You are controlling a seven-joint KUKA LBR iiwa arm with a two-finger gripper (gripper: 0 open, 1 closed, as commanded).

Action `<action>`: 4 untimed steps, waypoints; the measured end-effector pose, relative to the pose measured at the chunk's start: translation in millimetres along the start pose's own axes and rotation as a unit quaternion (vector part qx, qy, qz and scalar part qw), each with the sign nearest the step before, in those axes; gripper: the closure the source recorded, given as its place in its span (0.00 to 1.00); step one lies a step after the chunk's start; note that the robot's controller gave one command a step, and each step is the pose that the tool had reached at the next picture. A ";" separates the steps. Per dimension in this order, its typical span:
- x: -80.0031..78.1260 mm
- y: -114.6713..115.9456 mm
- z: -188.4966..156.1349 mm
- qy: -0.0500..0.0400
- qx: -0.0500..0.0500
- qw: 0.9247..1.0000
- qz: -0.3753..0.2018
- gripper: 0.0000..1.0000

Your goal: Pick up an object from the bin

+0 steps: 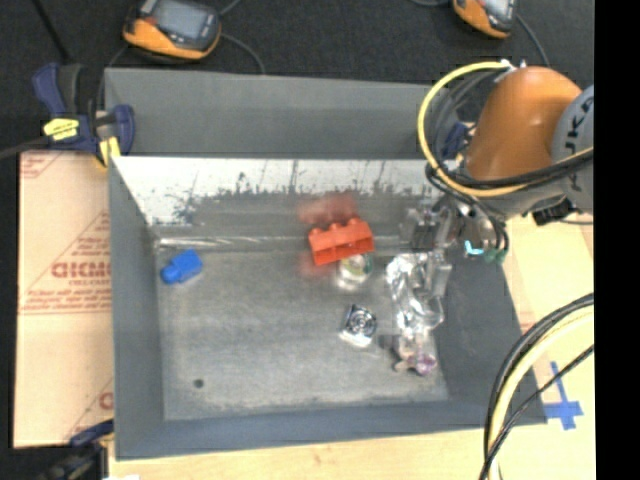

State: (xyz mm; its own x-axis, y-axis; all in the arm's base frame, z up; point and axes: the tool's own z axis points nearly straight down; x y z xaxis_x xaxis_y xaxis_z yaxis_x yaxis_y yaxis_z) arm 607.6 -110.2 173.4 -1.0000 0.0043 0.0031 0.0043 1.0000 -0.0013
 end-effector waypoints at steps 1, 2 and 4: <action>20.0 37.9 101.5 -0.007 0.001 0.990 -0.142 0.00; 42.0 52.4 72.0 -0.003 0.000 0.964 -0.267 0.00; 74.7 56.0 105.2 -0.002 -0.001 0.976 -0.219 0.00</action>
Offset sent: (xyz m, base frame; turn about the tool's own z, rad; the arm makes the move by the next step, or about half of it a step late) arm -0.0229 0.0394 -0.1034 -0.2865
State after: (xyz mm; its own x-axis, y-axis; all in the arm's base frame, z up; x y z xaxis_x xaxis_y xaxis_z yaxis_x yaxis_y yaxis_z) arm 532.8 -54.0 68.4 -0.9059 -0.4234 -0.0006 -0.4234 0.9059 0.0018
